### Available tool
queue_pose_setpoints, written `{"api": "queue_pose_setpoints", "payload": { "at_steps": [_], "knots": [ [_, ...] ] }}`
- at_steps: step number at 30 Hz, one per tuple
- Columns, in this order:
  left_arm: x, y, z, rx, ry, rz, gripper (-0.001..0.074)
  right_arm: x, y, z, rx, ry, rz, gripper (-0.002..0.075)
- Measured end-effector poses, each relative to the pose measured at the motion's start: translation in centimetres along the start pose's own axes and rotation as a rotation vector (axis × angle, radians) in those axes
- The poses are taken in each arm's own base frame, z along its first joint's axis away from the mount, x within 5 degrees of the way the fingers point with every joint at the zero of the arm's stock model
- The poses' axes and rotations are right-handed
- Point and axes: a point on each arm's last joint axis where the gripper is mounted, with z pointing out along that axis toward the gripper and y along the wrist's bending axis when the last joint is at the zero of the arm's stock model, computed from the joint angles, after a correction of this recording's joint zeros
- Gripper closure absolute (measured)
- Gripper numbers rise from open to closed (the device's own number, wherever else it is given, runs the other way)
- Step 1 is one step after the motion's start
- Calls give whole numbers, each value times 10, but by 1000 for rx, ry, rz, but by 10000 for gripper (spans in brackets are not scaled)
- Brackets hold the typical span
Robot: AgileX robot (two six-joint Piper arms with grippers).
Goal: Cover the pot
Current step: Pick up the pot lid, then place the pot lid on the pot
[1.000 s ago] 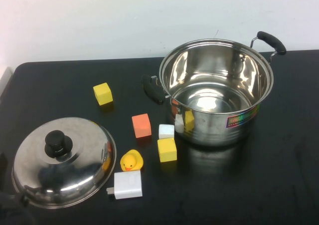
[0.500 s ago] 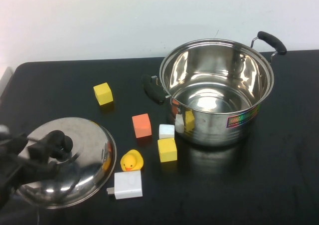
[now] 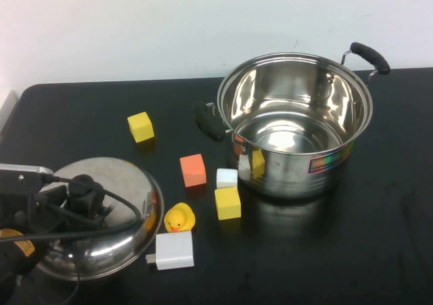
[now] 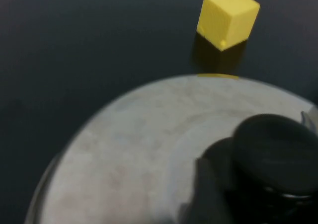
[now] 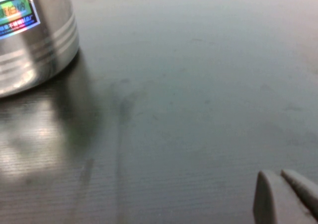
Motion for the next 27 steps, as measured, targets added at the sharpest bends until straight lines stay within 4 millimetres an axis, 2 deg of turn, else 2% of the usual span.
{"api": "queue_pose_setpoints", "payload": {
  "at_steps": [3,11,16,22,27],
  "knots": [
    [1,0,4,11,-29,4,414,0,0,0,0,0,0,728],
    [1,1,6,11,-51,-11,416,0,0,0,0,0,0,728],
    [-9,3,-1,-33,-79,-67,416,0,0,0,0,0,0,728],
    [-39,3,-27,-108,-121,-95,416,0,0,0,0,0,0,728],
    [-89,-2,-41,-113,-144,-106,416,0,0,0,0,0,0,728]
  ]
}}
